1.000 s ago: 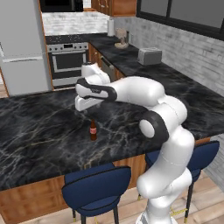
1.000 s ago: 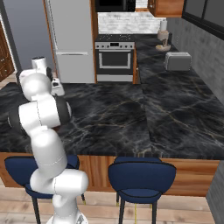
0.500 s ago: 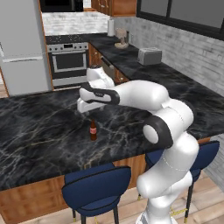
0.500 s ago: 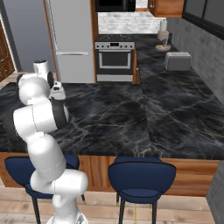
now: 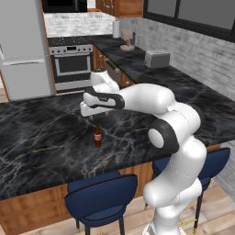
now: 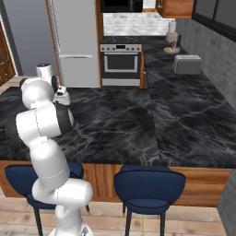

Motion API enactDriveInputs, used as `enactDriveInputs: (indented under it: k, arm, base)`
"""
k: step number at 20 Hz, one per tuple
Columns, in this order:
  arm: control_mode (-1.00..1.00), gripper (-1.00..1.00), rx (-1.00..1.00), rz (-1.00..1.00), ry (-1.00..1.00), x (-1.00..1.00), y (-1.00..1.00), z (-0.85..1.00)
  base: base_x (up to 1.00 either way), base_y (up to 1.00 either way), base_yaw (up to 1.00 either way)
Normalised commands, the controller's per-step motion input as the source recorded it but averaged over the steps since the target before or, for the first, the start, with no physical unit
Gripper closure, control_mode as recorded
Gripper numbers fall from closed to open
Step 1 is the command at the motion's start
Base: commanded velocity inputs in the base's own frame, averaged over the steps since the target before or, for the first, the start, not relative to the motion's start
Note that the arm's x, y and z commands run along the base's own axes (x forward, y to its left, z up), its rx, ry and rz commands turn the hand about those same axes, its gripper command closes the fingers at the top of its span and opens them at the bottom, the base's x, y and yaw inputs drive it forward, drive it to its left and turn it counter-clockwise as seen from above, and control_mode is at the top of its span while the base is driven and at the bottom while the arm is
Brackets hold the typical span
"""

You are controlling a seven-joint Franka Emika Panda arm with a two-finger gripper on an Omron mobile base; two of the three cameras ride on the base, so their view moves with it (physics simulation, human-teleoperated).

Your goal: Place the large bottle from the dining counter next to the other large bottle outside the sink, and place the small bottle from the dining counter next to the other small bottle inside the sink.

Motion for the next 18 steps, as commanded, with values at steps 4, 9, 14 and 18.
enactDriveInputs:
  k: [4, 9, 14, 18]
  arm:
    - [-1.00, -1.00, 0.00, -0.01, 0.00, 0.00, 0.00, -0.02]
    - [-1.00, -1.00, 0.00, -0.02, 0.00, -0.12, 0.00, -0.08]
    - [-1.00, -1.00, 0.01, -0.02, -0.02, -0.22, 0.01, -0.08]
    - [-1.00, -1.00, 0.00, -0.05, -0.03, 0.04, 0.00, -0.13]
  base:
    - [0.00, 0.00, 0.00]
    - [0.00, 0.00, 0.00]
    - [0.00, 0.00, 0.00]
    - [0.00, 0.00, 0.00]
